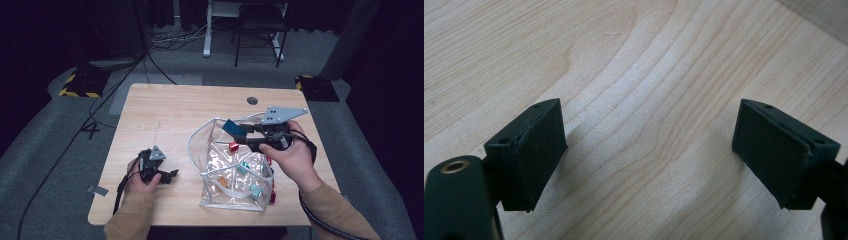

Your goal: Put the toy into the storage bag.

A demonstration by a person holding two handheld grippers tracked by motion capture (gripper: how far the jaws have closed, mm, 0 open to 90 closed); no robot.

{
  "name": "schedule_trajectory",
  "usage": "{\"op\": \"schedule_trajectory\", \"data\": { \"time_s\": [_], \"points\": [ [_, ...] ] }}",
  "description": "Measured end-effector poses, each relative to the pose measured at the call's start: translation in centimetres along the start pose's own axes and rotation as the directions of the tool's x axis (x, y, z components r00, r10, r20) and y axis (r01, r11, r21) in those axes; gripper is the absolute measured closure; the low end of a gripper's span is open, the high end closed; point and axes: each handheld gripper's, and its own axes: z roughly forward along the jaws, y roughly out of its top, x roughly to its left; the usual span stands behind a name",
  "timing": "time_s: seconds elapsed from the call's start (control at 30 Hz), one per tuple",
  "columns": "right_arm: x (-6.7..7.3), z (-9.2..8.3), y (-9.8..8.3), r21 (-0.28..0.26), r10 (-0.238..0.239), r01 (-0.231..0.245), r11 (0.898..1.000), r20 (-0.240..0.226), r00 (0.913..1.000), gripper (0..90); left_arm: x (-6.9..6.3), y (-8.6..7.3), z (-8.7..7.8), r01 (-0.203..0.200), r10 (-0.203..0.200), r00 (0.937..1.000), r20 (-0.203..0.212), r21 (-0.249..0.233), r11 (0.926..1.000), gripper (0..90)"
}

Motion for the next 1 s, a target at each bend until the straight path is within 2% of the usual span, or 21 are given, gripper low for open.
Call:
{"op": "schedule_trajectory", "data": {
  "time_s": [0.43,1.0],
  "points": [
    [0.6,2.4,-1.1,0.054,0.002,0.0,0.999,-0.036,0.9994,59.6,0.0,0.0,0.0,0.0,0.0,1.0,0.0,0.0,1.0,14.2],
    [0.9,3.8,-2.6,0.147,0.002,0.005,0.989,-0.046,0.9989,59.5,0.0,0.0,0.0,0.0,0.0,1.0,0.0,0.0,1.0,14.2]
  ]
}}
